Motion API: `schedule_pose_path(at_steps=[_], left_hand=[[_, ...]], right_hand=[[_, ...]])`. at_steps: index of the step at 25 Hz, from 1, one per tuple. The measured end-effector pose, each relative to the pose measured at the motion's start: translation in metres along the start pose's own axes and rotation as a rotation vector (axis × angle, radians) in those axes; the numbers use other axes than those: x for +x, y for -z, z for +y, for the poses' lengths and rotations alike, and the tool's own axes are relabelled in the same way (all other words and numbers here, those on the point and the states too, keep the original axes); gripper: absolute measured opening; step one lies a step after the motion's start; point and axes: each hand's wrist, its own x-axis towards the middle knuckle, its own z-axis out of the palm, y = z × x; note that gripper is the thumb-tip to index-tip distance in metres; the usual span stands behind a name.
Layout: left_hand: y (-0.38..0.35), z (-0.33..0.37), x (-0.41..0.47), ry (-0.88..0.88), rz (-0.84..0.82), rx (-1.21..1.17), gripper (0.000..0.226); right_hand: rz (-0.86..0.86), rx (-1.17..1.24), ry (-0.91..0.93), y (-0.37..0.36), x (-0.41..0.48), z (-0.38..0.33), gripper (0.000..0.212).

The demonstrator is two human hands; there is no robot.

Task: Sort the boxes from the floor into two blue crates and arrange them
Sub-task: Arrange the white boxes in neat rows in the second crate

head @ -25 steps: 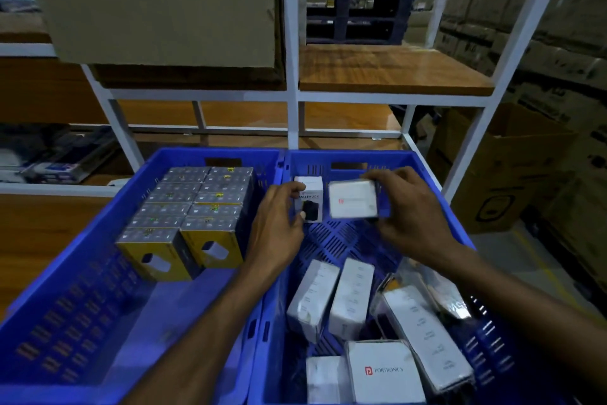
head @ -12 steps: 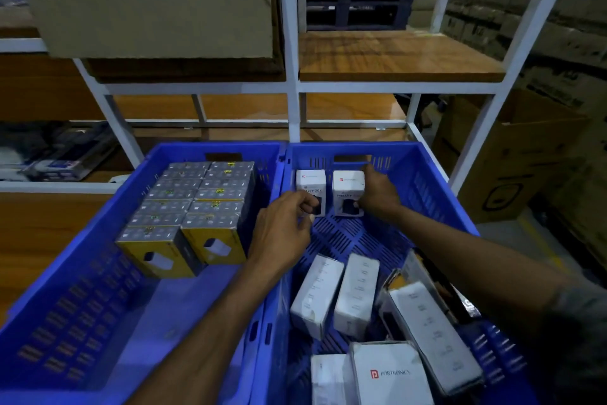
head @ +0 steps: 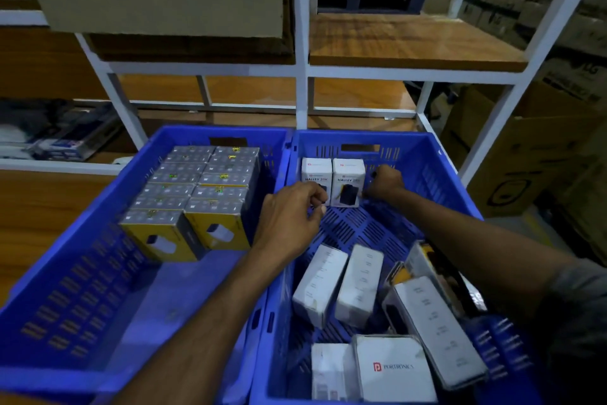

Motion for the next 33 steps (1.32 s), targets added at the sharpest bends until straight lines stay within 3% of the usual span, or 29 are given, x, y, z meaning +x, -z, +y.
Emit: schedule_pose_path(at_steps=[4, 8, 12, 15, 17, 20, 23, 27, 30, 33], left_hand=[[0.002, 0.009, -0.006, -0.12, -0.07, 0.185, 0.015], [-0.004, 0.03, -0.02, -0.206, -0.225, 0.11, 0.016], [-0.02, 0.048, -0.026, -0.198, -0.356, 0.04, 0.016], [-0.032, 0.059, -0.021, -0.223, -0.448, 0.086, 0.028], [-0.04, 0.065, -0.016, -0.172, -0.457, 0.044, 0.032], [-0.048, 0.064, -0.013, -0.008, -0.435, -0.144, 0.046], [-0.047, 0.056, -0.011, 0.238, -0.496, -0.464, 0.052], [-0.039, 0.053, -0.005, 0.403, -0.511, -0.805, 0.051], [-0.034, 0.054, 0.001, 0.432, -0.318, -1.026, 0.044], [-0.026, 0.055, 0.006, 0.464, -0.208, -1.16, 0.041]], right_hand=[[-0.198, -0.218, 0.065, 0.051, -0.039, -0.011, 0.042], [-0.508, -0.409, 0.093, 0.099, -0.109, -0.005, 0.055], [-0.478, -0.676, 0.153, 0.107, -0.158, 0.003, 0.066], [-0.499, -0.668, 0.139, 0.105, -0.168, 0.008, 0.055], [-0.44, -0.558, 0.119, 0.109, -0.169, 0.012, 0.048], [-0.139, -0.267, 0.134, 0.122, -0.16, 0.017, 0.04], [0.031, 0.276, 0.14, 0.13, -0.149, 0.023, 0.035], [0.009, 1.016, -0.028, 0.114, -0.143, 0.015, 0.022], [-0.041, 1.191, -0.14, 0.104, -0.136, 0.012, 0.022], [-0.051, 1.128, -0.093, 0.099, -0.131, 0.012, 0.028]])
